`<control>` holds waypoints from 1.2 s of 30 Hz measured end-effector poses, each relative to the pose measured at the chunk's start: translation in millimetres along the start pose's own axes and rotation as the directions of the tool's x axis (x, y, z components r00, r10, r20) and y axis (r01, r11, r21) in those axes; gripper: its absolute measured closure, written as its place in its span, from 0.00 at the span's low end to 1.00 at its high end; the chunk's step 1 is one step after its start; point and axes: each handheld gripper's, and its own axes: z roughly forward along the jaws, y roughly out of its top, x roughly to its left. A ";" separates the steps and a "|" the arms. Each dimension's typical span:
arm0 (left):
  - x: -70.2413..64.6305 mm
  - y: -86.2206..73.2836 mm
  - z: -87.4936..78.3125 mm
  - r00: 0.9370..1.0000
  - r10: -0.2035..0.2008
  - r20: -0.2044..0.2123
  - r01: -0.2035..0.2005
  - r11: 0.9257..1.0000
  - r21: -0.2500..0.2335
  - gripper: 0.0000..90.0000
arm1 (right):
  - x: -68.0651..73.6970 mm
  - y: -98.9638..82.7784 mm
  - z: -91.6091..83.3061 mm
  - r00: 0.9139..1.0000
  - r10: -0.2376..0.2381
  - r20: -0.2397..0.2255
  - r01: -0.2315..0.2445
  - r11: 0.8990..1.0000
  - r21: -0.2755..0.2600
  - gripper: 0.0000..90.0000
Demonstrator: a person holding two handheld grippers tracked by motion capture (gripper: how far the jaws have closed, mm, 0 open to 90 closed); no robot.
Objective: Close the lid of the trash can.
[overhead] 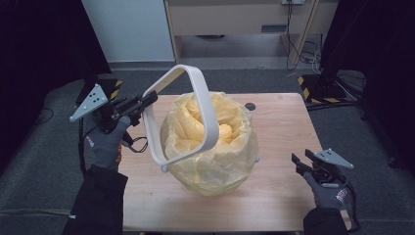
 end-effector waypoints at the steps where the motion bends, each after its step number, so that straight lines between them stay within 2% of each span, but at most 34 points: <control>1: -0.4 0.9 2.4 1.000 0.001 0.003 -0.001 1.000 0.007 0.88 | 0.2 0.2 -0.1 1.000 0.002 0.000 -0.002 1.000 -0.001 0.48; 7: -2.4 4.0 16.3 0.999 -0.003 0.033 0.001 0.999 0.050 0.88 | 0.6 2.1 -1.2 1.000 0.006 0.010 -0.006 1.000 -0.024 0.48; 10: -3.5 5.8 23.5 0.999 0.008 0.044 -0.012 0.996 0.090 0.88 | 1.1 3.4 -1.7 1.000 0.007 0.012 -0.007 1.000 -0.025 0.48; 15: -5.1 9.9 36.9 0.998 0.016 0.068 -0.028 0.984 0.175 0.88 | 1.8 5.1 -1.1 1.000 0.007 0.012 -0.007 0.999 -0.034 0.48; 21: -5.6 10.0 53.3 0.997 0.015 0.073 -0.033 0.968 0.249 0.88 | 1.9 8.5 -2.9 1.000 0.017 0.011 -0.017 0.998 -0.062 0.48; 25: -3.4 6.3 61.2 0.998 0.010 0.059 -0.026 0.959 0.282 0.88 | 1.6 13.6 -5.5 0.999 0.037 0.000 -0.037 0.993 -0.109 0.47; 28: -3.0 3.8 65.4 0.999 -0.006 0.049 -0.009 0.952 0.307 0.88 | 1.1 18.5 -7.8 0.999 0.043 0.011 -0.041 0.990 -0.133 0.47; 36: -8.0 5.2 73.0 1.000 -0.019 -0.010 0.021 0.935 0.354 0.85 | 3.2 32.4 -13.1 0.999 0.046 0.011 -0.043 0.982 -0.185 0.47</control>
